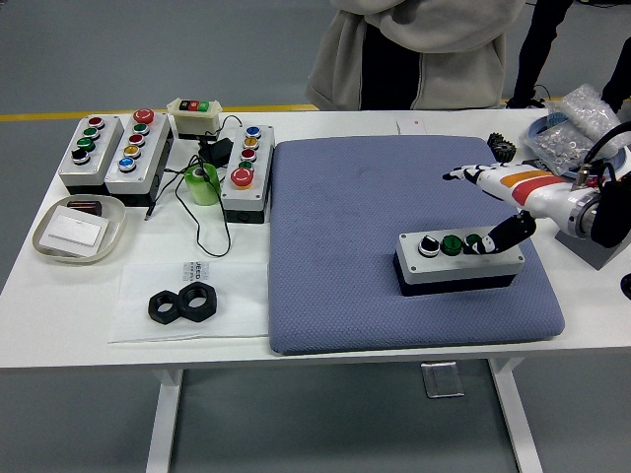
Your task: Pick up the button,place it on the desk,press the button,press the button
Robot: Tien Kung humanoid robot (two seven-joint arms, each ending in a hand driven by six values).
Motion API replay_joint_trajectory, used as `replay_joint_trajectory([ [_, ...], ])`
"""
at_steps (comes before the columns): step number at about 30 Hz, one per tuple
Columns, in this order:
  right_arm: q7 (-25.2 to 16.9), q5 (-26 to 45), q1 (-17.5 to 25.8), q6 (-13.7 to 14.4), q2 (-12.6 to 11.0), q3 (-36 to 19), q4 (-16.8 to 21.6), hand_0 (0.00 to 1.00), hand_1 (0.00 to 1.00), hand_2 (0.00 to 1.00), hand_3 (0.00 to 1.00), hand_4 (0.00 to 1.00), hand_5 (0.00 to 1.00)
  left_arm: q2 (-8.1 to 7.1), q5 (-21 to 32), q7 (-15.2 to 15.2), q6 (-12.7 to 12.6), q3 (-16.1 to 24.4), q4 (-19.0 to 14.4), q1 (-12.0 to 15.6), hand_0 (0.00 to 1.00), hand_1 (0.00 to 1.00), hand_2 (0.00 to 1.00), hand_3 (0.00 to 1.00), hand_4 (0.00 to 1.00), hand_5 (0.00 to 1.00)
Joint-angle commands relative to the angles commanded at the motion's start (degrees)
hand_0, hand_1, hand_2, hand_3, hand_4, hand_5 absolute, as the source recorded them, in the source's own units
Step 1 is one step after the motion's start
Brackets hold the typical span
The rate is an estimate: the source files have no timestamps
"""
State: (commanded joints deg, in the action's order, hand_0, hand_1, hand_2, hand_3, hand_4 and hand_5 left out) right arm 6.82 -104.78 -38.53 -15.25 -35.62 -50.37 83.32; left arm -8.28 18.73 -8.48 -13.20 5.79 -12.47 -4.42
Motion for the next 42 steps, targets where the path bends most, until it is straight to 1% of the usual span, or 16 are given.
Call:
replay_joint_trajectory([
  [2,0.41,-0.31,0.70,0.02,-0.64,-1.54,0.99,0.985,0.907,0.998,0.998,0.998,0.201,0.00,-0.11,0.04,0.00,0.05,0.00,-0.01,0.702,0.832,0.893,0.826,0.641,0.998],
  [3,0.47,-0.96,1.20,0.27,-1.10,-2.24,1.55,0.884,0.780,0.879,0.935,0.998,0.234,0.01,-0.11,0.03,-0.01,0.04,0.01,0.00,0.702,0.832,0.893,0.826,0.641,0.998],
  [5,0.65,-1.98,2.12,0.95,-1.93,-3.58,2.54,0.884,0.780,0.879,0.935,0.998,0.234,0.02,-0.10,0.03,-0.01,0.04,0.01,0.01,0.702,0.832,0.893,0.826,0.641,0.998],
  [8,1.67,-1.93,4.51,3.99,-3.71,-6.06,4.46,0.884,0.780,0.879,0.935,0.998,0.234,0.05,-0.15,0.07,-0.01,0.10,0.02,0.08,0.702,0.832,0.893,0.826,0.641,0.998],
  [9,1.95,-1.63,4.90,4.35,-3.97,-6.46,4.74,0.587,0.495,0.531,0.867,0.872,0.358,0.05,-0.19,0.09,-0.02,0.13,0.03,0.09,0.702,0.832,0.893,0.826,0.641,0.998],
  [14,3.54,1.07,7.22,6.05,-5.49,-8.48,6.32,0.587,0.495,0.531,0.867,0.872,0.358,0.11,-0.66,0.28,-0.07,0.49,0.06,0.13,0.702,0.832,0.893,0.826,0.641,0.998],
  [15,3.64,1.54,7.49,6.14,-5.67,-8.64,6.49,0.390,0.287,0.347,0.783,0.838,0.564,0.13,-0.72,0.30,-0.08,0.55,0.07,0.14,0.701,0.832,0.892,0.826,0.641,0.998],
  [16,3.67,1.78,7.76,6.13,-5.84,-8.72,6.63,0.390,0.287,0.347,0.783,0.838,0.564,0.13,-0.72,0.30,-0.07,0.55,0.07,0.15,0.701,0.832,0.892,0.826,0.641,0.998],
  [20,3.91,2.48,8.64,4.38,-6.30,-8.28,6.92,0.390,0.287,0.347,0.783,0.838,0.564,0.18,-0.96,0.39,-0.10,0.72,0.10,0.20,0.701,0.832,0.892,0.826,0.641,0.998],
  [21,4.15,2.57,8.93,3.48,-6.34,-7.94,6.98,0.334,0.234,0.303,0.758,0.820,0.616,0.21,-1.01,0.41,-0.11,0.74,0.09,0.22,0.707,0.832,0.892,0.827,0.641,0.998],
  [26,5.04,2.85,9.58,0.79,-6.18,-6.82,6.97,0.334,0.234,0.303,0.758,0.820,0.616,0.27,-1.24,0.46,-0.15,0.88,0.09,0.38,0.707,0.832,0.892,0.827,0.641,0.998],
  [27,5.19,2.88,9.65,0.41,-6.14,-6.51,6.97,0.298,0.193,0.274,0.745,0.809,0.654,0.27,-1.36,0.50,-0.16,0.96,0.09,0.43,0.711,0.832,0.892,0.826,0.641,0.998],
  [32,5.34,3.01,10.19,-0.18,-6.03,-5.45,7.39,0.298,0.193,0.274,0.745,0.809,0.654,0.27,-1.86,0.60,-0.19,1.21,0.06,0.68,0.711,0.832,0.892,0.826,0.641,0.998],
  [33,5.34,3.04,10.28,-0.19,-6.02,-5.37,7.47,0.281,0.179,0.260,0.734,0.800,0.679,0.27,-1.88,0.61,-0.20,1.23,0.06,0.70,0.712,0.832,0.892,0.826,0.640,0.998],
  [35,5.41,3.19,10.48,-0.36,-6.03,-4.81,7.72,0.281,0.179,0.260,0.734,0.800,0.679,0.26,-1.97,0.61,-0.19,1.28,0.05,0.82,0.712,0.832,0.892,0.826,0.640,0.998],
  [42,5.88,3.41,11.14,-1.37,-5.74,-3.63,7.42,0.276,0.173,0.257,0.734,0.797,0.688,0.20,-2.10,0.60,-0.16,1.28,0.03,0.90,0.712,0.832,0.892,0.827,0.641,0.998],
])
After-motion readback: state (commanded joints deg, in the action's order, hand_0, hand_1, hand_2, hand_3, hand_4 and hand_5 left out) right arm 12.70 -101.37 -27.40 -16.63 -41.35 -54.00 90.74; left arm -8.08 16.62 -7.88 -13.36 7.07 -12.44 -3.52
